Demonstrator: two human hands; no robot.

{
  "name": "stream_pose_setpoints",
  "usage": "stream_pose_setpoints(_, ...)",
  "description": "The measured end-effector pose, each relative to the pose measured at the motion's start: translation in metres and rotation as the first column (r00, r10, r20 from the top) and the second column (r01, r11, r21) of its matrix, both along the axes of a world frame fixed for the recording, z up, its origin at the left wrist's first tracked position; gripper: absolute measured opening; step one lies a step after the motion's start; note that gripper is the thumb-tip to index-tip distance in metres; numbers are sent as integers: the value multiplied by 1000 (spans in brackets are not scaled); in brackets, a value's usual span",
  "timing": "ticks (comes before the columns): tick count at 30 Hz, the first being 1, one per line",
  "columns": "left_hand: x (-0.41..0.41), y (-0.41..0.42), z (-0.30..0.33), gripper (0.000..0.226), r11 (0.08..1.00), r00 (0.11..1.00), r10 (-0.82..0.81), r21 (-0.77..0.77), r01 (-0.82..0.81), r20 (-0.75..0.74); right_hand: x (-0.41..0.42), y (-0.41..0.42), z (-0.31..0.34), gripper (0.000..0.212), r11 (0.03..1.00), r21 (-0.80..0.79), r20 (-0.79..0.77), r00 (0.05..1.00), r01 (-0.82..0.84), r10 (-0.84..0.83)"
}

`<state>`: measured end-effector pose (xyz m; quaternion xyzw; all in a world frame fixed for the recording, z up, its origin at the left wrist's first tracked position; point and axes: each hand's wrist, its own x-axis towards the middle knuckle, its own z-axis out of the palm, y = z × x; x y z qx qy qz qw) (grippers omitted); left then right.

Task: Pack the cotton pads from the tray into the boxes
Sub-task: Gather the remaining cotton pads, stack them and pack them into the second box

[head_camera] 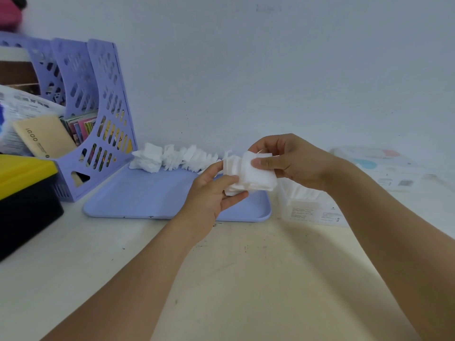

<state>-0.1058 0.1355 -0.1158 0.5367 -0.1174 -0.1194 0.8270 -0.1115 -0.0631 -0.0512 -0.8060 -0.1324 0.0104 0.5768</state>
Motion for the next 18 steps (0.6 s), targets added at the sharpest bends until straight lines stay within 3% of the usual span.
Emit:
stream_pose_setpoints(4, -1, 0, 0, 28, 1000, 1000, 1, -2, -1, 8, -2, -6, 7, 25, 980, 197, -35, 999, -30, 38)
stream_pose_setpoints(6, -2, -1, 0, 28, 1000, 1000, -14, 13, 14, 9, -1, 0, 5, 29, 973, 222, -6, 998, -63, 66)
stream_pose_setpoints(11, -3, -2, -1, 30, 999, 999, -32, 29, 32, -5, 4, 22, -13, 14, 998, 33, 136, 989, 48, -53)
stream_pose_setpoints(16, -2, -1, 3, 29, 996, 992, -55, -78, 47, -116, 6, 21, -15, 16, 997, 5, 212, 974, 81, -81)
stream_pose_setpoints(18, -2, -2, 2, 36, 998, 996, -53, -22, 52, -69, 7, 21, -15, 17, 997, -26, 231, 971, 72, -64)
